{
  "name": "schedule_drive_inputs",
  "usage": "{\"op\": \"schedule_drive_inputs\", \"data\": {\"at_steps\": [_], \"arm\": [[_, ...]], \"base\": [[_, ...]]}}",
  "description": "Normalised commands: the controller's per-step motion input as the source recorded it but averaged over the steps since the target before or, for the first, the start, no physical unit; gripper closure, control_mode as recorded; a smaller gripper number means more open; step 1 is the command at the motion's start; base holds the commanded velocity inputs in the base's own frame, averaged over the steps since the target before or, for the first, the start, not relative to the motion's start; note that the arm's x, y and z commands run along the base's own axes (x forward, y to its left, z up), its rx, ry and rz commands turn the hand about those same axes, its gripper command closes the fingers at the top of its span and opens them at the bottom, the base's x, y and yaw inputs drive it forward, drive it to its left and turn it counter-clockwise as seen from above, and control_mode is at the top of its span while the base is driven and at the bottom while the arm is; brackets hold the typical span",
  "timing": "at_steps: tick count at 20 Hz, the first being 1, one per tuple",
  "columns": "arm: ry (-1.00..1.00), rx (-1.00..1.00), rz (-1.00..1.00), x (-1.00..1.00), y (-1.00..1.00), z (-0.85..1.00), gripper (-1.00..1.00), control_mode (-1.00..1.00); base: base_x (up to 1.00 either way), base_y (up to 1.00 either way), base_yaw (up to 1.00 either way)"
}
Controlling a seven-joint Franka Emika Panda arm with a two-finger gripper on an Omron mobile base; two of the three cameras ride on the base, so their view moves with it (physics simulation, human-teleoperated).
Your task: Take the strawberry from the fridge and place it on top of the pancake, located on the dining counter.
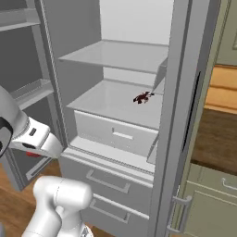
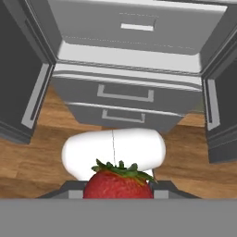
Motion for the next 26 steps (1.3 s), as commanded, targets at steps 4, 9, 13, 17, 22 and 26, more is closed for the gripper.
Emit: {"op": "schedule_drive_inputs", "data": {"at_steps": [4,9,13,17,22,26], "arm": [[0.0,0.0,0.0,0.0,0.0,0.0,1.0,1.0],[0.0,0.0,0.0,0.0,0.0,0.0,1.0,1.0],[0.0,0.0,0.0,0.0,0.0,0.0,1.0,1.0],[0.0,0.0,0.0,0.0,0.0,0.0,1.0,1.0],[0.0,0.0,0.0,0.0,0.0,0.0,1.0,1.0],[0.0,0.0,0.0,0.0,0.0,0.0,1.0,1.0]], "base": [[-0.86,-0.18,0.75],[-0.75,-0.07,0.81],[-0.96,-0.02,0.72],[-0.8,-0.09,0.86],[-0.56,0.05,0.92],[-0.22,0.01,1.0]]}}
